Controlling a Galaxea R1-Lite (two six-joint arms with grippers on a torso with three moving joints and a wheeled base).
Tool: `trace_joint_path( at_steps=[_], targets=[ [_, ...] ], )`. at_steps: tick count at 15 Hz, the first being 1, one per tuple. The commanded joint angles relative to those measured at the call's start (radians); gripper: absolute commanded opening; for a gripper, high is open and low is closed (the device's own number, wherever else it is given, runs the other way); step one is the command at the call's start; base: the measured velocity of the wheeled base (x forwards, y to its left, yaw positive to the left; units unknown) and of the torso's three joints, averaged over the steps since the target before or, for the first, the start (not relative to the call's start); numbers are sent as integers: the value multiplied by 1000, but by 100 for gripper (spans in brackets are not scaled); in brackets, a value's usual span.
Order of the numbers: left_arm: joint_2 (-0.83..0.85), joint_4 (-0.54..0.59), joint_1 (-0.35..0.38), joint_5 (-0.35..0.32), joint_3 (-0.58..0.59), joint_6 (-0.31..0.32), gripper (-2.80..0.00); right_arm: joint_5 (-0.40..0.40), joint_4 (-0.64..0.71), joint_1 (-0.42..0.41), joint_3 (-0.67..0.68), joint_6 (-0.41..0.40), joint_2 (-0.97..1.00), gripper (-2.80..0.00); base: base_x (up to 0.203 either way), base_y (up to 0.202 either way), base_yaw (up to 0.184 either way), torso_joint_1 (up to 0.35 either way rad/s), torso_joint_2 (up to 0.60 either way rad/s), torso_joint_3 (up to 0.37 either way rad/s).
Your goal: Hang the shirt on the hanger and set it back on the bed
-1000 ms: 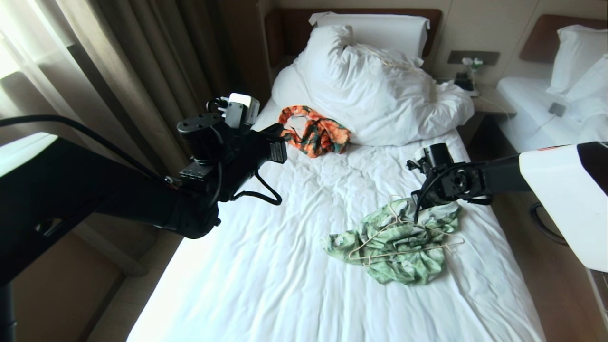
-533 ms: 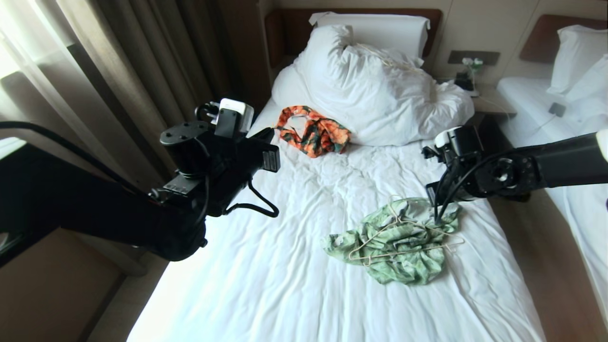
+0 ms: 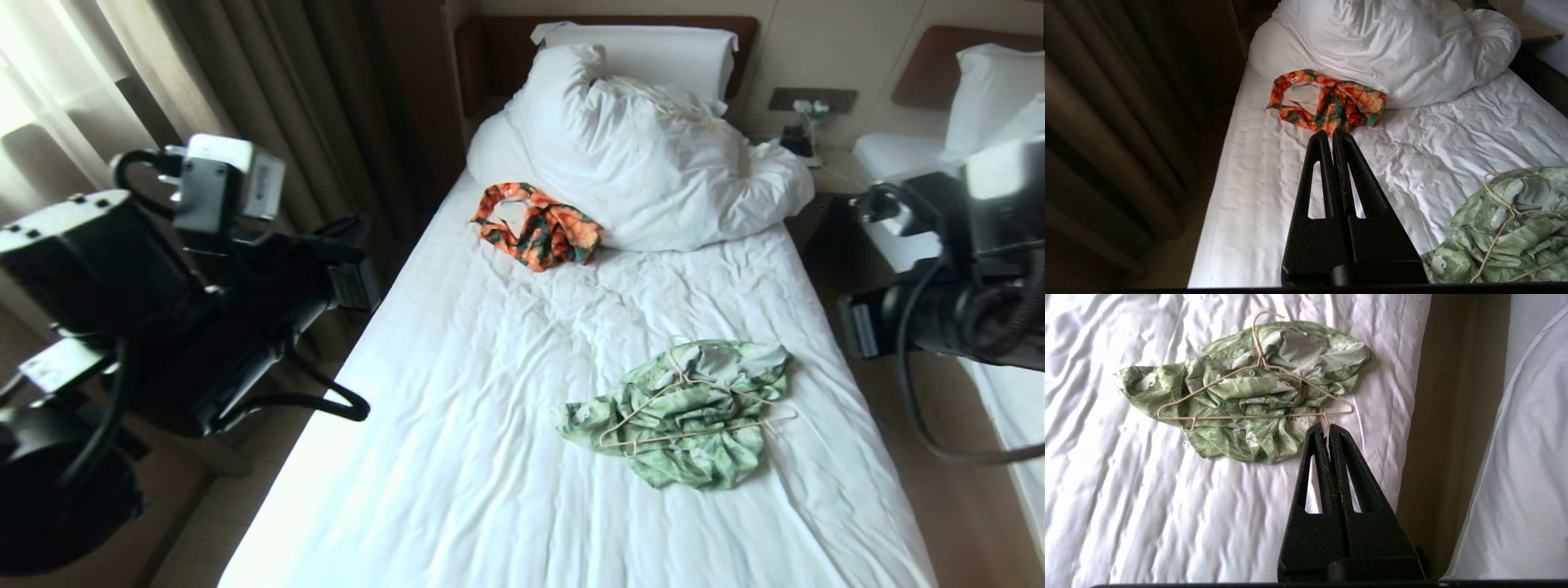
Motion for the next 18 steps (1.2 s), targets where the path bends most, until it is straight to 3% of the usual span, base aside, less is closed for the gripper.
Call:
trace_joint_path(
  at_steps=[1, 3, 5, 8, 10, 13, 18],
  targets=[
    [-219, 42, 12, 82, 58, 7, -280, -4, 5, 0, 85, 0, -292, -280, 0, 0, 0, 0, 0, 0],
    [-333, 169, 104, 241, 69, 17, -280, -3, 44, -43, 114, 0, -460, -280, 0, 0, 0, 0, 0, 0],
    [-482, 275, 138, 372, 84, 23, -280, -2, 112, -118, 125, 3, -617, -280, 0, 0, 0, 0, 0, 0],
    [-675, 404, 293, 493, 100, 34, -280, -1, 156, -235, 136, 7, -818, -280, 0, 0, 0, 0, 0, 0],
    [-806, 443, 343, 526, 134, 40, -280, 0, 166, -297, 147, 10, -933, -280, 0, 0, 0, 0, 0, 0],
    [-950, 492, 361, 540, 205, 43, -280, 8, 195, -355, 196, 6, -1081, -280, 0, 0, 0, 0, 0, 0],
    [-1172, 561, 363, 533, 349, 46, -280, 148, 210, -396, 403, -33, -1301, -280, 0, 0, 0, 0, 0, 0]
  ],
)
